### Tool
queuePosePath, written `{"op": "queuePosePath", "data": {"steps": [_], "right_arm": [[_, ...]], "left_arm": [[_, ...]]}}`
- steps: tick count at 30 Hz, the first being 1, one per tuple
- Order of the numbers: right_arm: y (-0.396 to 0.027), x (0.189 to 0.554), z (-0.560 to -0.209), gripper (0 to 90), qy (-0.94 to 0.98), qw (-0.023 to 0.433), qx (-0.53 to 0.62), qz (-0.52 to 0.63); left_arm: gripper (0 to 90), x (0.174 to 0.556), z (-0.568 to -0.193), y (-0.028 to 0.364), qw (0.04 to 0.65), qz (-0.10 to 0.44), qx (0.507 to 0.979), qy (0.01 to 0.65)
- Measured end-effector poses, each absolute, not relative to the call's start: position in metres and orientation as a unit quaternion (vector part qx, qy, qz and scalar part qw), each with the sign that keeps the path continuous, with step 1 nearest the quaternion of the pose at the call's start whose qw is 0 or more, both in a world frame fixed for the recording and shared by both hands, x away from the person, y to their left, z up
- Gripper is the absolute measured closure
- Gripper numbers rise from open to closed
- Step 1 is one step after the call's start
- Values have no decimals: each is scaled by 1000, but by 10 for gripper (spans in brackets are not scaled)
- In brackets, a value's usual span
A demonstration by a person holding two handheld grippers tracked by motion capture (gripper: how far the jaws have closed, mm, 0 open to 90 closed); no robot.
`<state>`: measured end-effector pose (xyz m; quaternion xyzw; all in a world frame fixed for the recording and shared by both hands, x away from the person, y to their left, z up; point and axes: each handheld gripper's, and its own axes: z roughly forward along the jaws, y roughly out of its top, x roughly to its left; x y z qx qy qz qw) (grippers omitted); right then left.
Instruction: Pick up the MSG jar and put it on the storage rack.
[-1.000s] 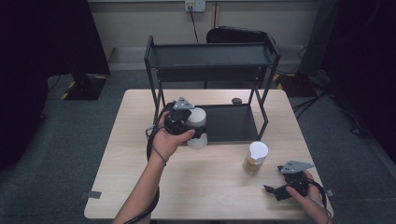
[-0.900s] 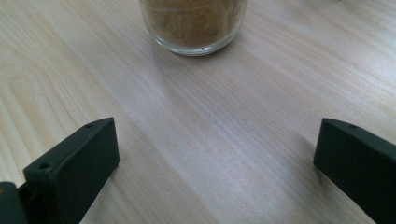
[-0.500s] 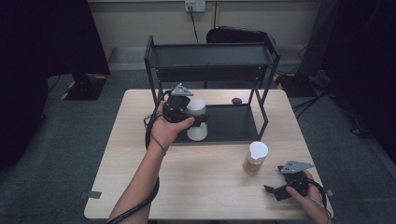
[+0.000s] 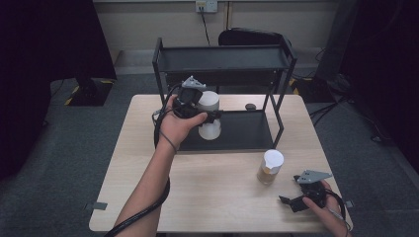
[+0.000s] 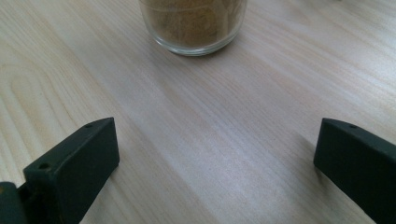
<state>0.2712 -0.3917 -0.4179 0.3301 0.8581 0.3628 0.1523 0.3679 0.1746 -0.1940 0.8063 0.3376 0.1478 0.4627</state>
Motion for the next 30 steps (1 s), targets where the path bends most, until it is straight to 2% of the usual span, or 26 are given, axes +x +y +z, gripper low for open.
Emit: {"op": "queuePosePath", "data": {"steps": [30], "right_arm": [[-392, 271, -418, 0, 858, 152, 330, 363]], "left_arm": [[348, 374, -149, 170, 475, 165, 796, 339]]}}
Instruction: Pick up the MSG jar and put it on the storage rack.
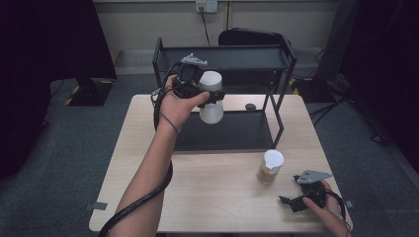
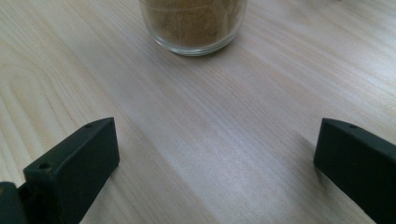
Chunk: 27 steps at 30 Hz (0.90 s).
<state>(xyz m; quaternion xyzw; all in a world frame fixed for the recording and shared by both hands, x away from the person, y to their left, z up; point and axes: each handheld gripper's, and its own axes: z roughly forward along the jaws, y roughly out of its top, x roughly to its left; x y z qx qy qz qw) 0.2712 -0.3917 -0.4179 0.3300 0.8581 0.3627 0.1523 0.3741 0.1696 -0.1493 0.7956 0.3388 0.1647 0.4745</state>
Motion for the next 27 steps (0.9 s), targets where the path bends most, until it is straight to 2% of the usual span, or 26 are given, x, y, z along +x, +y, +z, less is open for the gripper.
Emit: {"op": "queuePosePath", "data": {"steps": [27], "right_arm": [[-392, 271, -418, 0, 858, 152, 330, 362]], "left_arm": [[347, 381, -102, 176, 474, 186, 786, 350]]}}
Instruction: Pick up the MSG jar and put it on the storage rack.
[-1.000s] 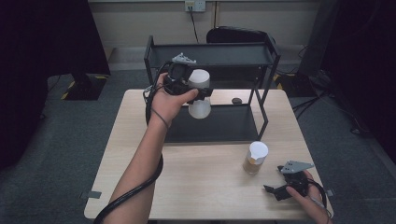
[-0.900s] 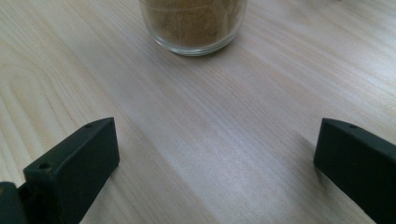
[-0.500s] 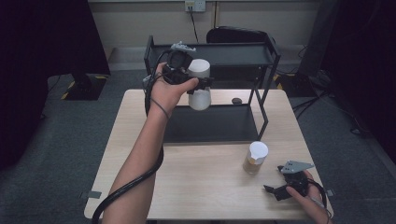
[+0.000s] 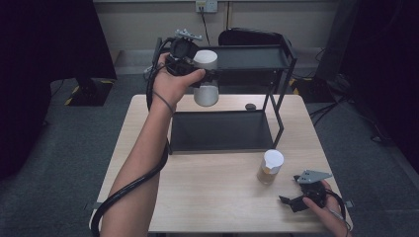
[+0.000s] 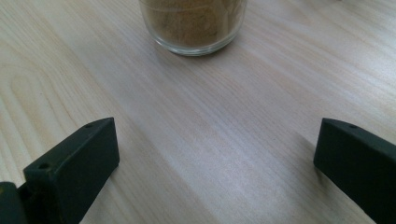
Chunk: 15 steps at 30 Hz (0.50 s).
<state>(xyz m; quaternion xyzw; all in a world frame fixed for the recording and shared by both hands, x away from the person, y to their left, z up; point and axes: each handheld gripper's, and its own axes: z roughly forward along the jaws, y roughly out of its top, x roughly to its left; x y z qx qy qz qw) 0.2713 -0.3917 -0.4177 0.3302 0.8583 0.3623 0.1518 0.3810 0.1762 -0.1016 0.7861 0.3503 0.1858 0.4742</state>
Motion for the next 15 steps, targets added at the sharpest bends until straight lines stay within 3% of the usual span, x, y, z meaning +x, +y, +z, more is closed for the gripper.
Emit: {"op": "queuePosePath", "data": {"steps": [15], "right_arm": [[-392, 271, -418, 0, 858, 152, 330, 362]], "left_arm": [[346, 395, -80, 177, 480, 190, 776, 362]]}}
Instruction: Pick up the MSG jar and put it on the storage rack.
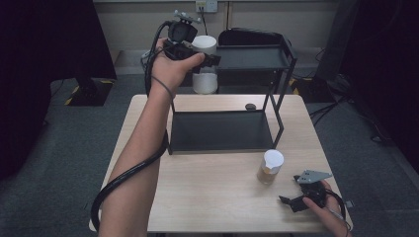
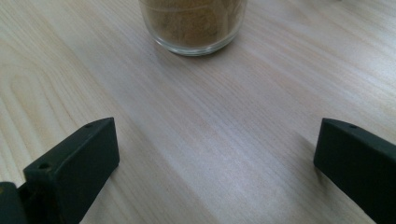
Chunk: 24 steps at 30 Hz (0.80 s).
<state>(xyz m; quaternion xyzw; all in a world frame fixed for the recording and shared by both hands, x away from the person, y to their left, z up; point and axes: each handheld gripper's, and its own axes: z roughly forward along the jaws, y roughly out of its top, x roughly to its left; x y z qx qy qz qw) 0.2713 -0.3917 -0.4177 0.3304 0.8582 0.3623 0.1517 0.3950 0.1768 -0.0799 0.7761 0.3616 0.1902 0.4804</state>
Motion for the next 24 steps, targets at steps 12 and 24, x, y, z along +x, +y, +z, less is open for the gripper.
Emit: {"op": "queuePosePath", "data": {"steps": [12, 24], "right_arm": [[-392, 271, -418, 0, 858, 152, 330, 362], [-392, 271, -418, 0, 858, 151, 331, 362]], "left_arm": [[345, 412, -59, 172, 474, 199, 772, 374], [344, 435, -51, 170, 470, 207, 765, 389]]}}
